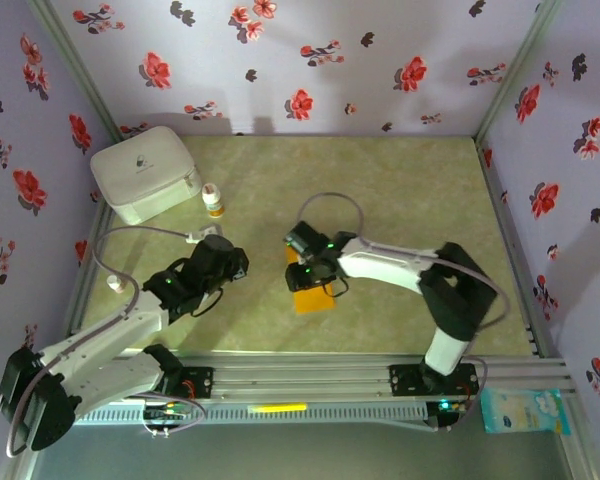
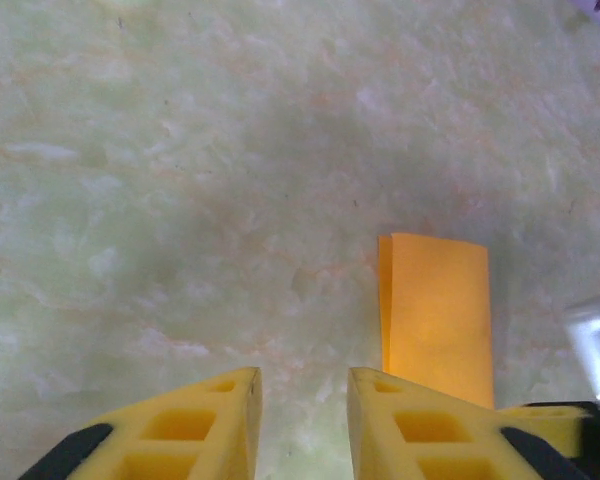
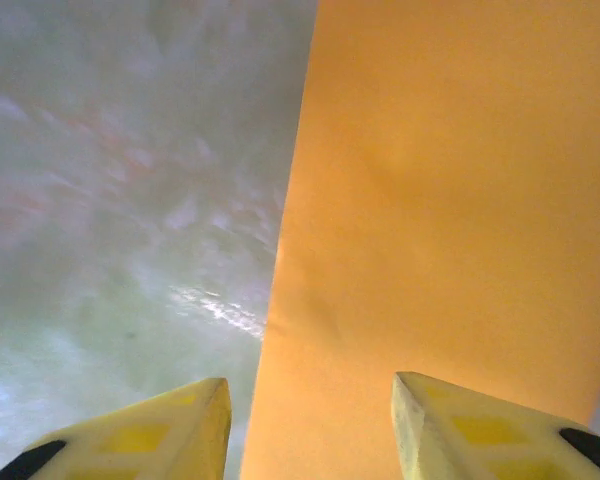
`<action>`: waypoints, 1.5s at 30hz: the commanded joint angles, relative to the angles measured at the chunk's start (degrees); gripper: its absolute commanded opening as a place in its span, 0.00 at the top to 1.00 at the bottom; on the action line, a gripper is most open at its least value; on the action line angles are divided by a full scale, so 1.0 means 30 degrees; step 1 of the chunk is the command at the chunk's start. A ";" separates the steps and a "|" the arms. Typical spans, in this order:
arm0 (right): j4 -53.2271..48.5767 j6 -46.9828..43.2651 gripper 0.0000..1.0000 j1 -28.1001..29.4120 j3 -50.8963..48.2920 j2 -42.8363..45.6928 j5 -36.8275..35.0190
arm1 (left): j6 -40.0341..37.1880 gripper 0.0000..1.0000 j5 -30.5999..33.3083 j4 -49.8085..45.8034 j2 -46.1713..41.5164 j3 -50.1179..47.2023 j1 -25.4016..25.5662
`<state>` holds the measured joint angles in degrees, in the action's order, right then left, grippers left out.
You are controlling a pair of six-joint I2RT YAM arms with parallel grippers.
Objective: Fold a paper plane with a square sheet of paper (pick it up from the middle)
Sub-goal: Turn over the paper at the center of the table, then third fold the triangle at the center of the table.
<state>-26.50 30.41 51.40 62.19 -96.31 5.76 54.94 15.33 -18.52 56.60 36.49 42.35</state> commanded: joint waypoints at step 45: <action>1.1808 0.6093 0.96 -0.7296 -0.9279 -0.0647 0.8016 | 0.1142 0.68 -1.0791 0.6979 1.2631 0.2669 -0.0141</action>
<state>11.79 48.10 29.87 35.90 -96.36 32.45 57.12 -16.14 0.58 93.32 44.51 42.30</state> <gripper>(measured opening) 0.046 0.321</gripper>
